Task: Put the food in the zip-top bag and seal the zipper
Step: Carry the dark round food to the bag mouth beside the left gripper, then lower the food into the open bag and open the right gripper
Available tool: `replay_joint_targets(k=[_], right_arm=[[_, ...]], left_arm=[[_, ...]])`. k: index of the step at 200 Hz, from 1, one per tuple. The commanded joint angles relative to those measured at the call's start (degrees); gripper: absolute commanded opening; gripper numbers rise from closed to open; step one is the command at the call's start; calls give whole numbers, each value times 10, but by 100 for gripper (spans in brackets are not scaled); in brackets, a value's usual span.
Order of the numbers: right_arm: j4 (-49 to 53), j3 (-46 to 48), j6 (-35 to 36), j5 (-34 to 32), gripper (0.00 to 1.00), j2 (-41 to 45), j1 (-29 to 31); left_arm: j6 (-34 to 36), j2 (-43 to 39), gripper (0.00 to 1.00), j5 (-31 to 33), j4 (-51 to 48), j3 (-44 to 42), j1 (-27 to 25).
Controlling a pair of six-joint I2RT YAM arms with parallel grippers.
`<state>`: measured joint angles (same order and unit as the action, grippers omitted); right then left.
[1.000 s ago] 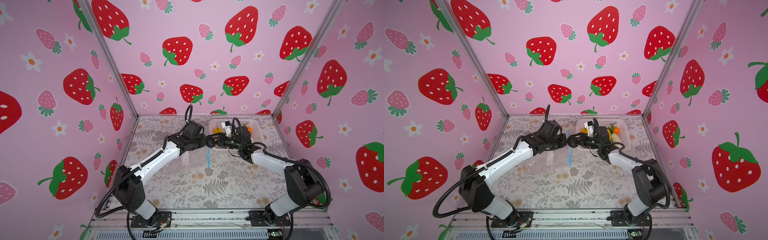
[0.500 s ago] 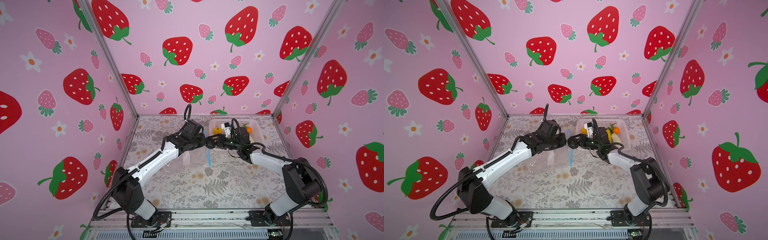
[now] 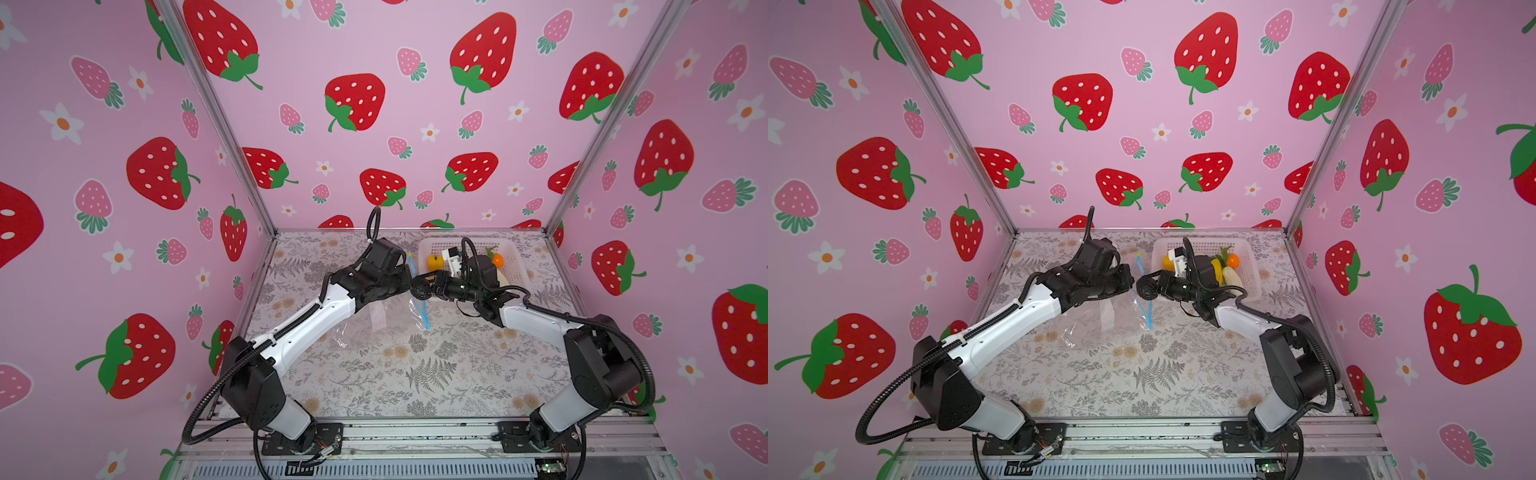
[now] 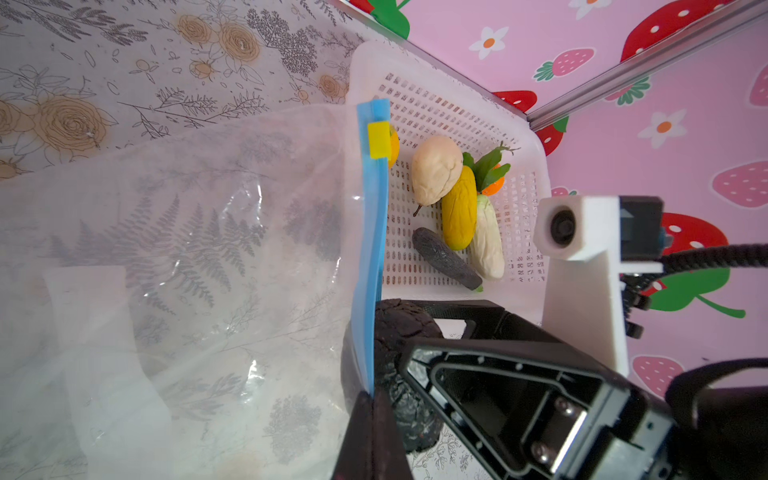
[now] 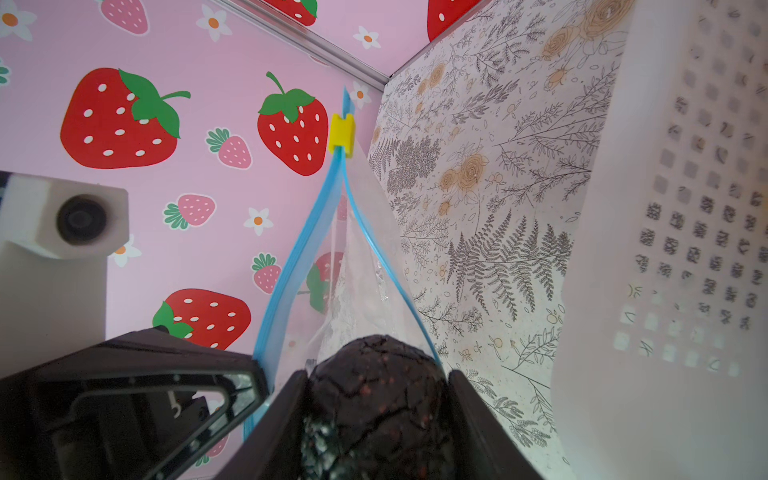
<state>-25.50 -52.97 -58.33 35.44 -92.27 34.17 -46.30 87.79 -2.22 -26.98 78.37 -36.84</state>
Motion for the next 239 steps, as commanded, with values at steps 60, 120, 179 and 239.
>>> replay_joint_targets(k=[60, 120, 179, 239], right_arm=[[9, -17, 14, -6, 40, -13, 9], [23, -17, 24, -15, 47, -7, 10], [25, -20, 25, -13, 45, 7, 11], [38, -56, 34, 5, 42, 19, 17]], left_arm=[[-8, -8, 0, -6, 10, 12, 2], [-11, -7, 0, -8, 14, 9, 2], [-12, -4, 0, -9, 16, 6, 2], [-12, -4, 0, -11, 16, 9, 2]])
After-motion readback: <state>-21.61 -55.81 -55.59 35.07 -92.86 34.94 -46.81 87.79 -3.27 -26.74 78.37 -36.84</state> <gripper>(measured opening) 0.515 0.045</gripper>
